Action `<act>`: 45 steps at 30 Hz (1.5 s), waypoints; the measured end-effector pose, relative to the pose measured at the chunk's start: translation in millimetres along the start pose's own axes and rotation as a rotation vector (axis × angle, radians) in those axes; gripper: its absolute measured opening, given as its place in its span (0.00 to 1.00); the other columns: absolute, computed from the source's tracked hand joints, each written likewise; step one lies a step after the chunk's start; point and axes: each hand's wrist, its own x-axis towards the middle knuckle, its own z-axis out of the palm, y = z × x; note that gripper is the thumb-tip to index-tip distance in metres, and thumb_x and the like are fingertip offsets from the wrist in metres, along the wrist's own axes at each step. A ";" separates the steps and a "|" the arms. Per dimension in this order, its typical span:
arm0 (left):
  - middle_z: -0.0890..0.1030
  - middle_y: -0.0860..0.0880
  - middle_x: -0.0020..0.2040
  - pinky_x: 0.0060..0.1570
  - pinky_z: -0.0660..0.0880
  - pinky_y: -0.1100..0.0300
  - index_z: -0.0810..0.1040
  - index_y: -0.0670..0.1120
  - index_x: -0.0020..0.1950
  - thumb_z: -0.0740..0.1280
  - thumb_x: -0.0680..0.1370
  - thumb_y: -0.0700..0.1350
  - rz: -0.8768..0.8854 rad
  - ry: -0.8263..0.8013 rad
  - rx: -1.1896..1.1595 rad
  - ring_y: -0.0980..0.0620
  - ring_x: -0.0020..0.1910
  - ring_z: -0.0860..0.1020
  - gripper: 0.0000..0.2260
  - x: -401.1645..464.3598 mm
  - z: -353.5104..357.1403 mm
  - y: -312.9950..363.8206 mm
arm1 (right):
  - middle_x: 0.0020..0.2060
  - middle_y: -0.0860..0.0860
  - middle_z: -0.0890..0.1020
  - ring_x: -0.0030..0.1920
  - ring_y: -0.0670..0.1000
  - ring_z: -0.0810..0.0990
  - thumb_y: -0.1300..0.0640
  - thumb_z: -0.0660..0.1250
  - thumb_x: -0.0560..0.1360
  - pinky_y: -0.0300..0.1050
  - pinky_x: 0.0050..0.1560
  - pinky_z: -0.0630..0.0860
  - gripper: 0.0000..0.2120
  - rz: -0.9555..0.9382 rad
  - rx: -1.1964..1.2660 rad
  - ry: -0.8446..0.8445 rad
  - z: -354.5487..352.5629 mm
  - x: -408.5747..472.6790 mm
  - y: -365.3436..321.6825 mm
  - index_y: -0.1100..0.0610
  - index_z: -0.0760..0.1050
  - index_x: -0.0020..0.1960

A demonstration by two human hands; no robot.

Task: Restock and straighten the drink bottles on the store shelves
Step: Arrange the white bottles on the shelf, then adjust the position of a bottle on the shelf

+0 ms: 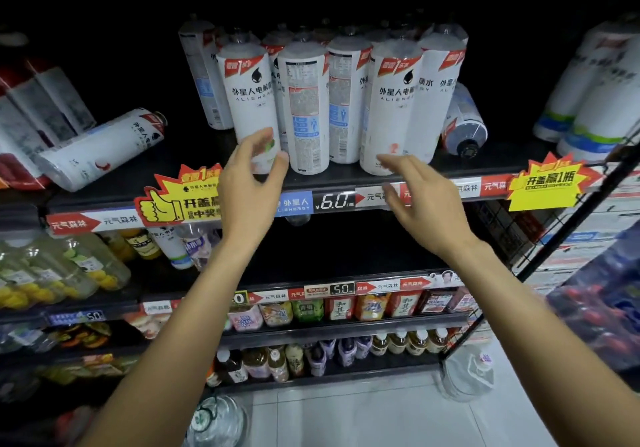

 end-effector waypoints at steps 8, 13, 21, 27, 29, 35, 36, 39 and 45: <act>0.84 0.53 0.45 0.45 0.80 0.53 0.80 0.45 0.58 0.62 0.79 0.46 0.306 -0.208 0.113 0.55 0.44 0.82 0.11 -87.9 68.4 -30.8 | 0.43 0.50 0.82 0.41 0.52 0.81 0.56 0.59 0.78 0.45 0.31 0.77 0.14 -0.310 -0.081 -0.329 30.8 -76.5 61.2 0.57 0.78 0.58; 0.81 0.60 0.43 0.45 0.78 0.52 0.79 0.50 0.58 0.62 0.77 0.52 0.069 -0.365 0.411 0.54 0.47 0.79 0.13 -104.6 138.5 -69.4 | 0.41 0.50 0.83 0.41 0.54 0.82 0.55 0.59 0.77 0.44 0.31 0.76 0.12 -0.220 -0.084 -0.482 53.6 -107.1 137.4 0.56 0.79 0.53; 0.80 0.53 0.51 0.52 0.74 0.67 0.73 0.46 0.65 0.70 0.76 0.43 -0.235 -0.206 -0.026 0.56 0.51 0.79 0.17 -104.5 268.3 -152.8 | 0.51 0.52 0.82 0.53 0.55 0.79 0.59 0.66 0.76 0.49 0.51 0.76 0.12 0.138 0.077 -0.263 127.5 -126.2 242.6 0.56 0.77 0.58; 0.73 0.48 0.65 0.60 0.72 0.58 0.59 0.48 0.75 0.73 0.74 0.46 -0.127 -0.271 -0.014 0.52 0.60 0.74 0.35 -44.9 357.5 -194.8 | 0.63 0.56 0.76 0.62 0.54 0.75 0.60 0.67 0.76 0.34 0.53 0.66 0.21 0.202 0.207 -0.149 181.9 -87.0 291.1 0.58 0.70 0.68; 0.67 0.45 0.72 0.66 0.69 0.53 0.52 0.46 0.77 0.75 0.72 0.46 -0.078 -0.262 -0.013 0.48 0.68 0.69 0.42 -22.5 389.0 -202.0 | 0.65 0.57 0.74 0.64 0.56 0.73 0.60 0.67 0.76 0.37 0.54 0.65 0.26 0.176 0.170 -0.147 195.0 -71.8 303.1 0.58 0.64 0.72; 0.65 0.44 0.74 0.69 0.67 0.48 0.39 0.47 0.78 0.75 0.72 0.47 -0.132 -0.293 -0.087 0.46 0.70 0.68 0.50 22.1 432.7 -212.5 | 0.71 0.55 0.69 0.65 0.56 0.72 0.58 0.64 0.78 0.37 0.51 0.67 0.36 0.164 0.218 -0.156 216.8 -42.7 315.1 0.54 0.48 0.78; 0.67 0.44 0.72 0.67 0.69 0.48 0.41 0.47 0.78 0.74 0.73 0.47 -0.116 -0.304 -0.072 0.46 0.69 0.70 0.48 22.8 432.2 -215.8 | 0.71 0.55 0.69 0.66 0.55 0.72 0.57 0.64 0.77 0.36 0.52 0.66 0.35 0.177 0.261 -0.158 220.5 -40.6 315.3 0.54 0.48 0.78; 0.70 0.47 0.71 0.65 0.71 0.51 0.46 0.49 0.77 0.74 0.72 0.51 -0.058 -0.294 -0.023 0.48 0.66 0.72 0.45 13.3 421.8 -219.3 | 0.71 0.54 0.69 0.68 0.53 0.69 0.56 0.65 0.77 0.33 0.56 0.65 0.34 0.248 0.403 -0.132 225.7 -35.0 315.9 0.56 0.52 0.77; 0.78 0.52 0.60 0.57 0.78 0.52 0.59 0.52 0.68 0.79 0.64 0.56 -0.048 -0.305 0.013 0.54 0.56 0.79 0.41 -31.4 379.4 -199.6 | 0.64 0.49 0.75 0.62 0.45 0.75 0.52 0.73 0.72 0.35 0.59 0.73 0.36 0.327 0.858 -0.139 216.1 -40.2 291.9 0.55 0.58 0.73</act>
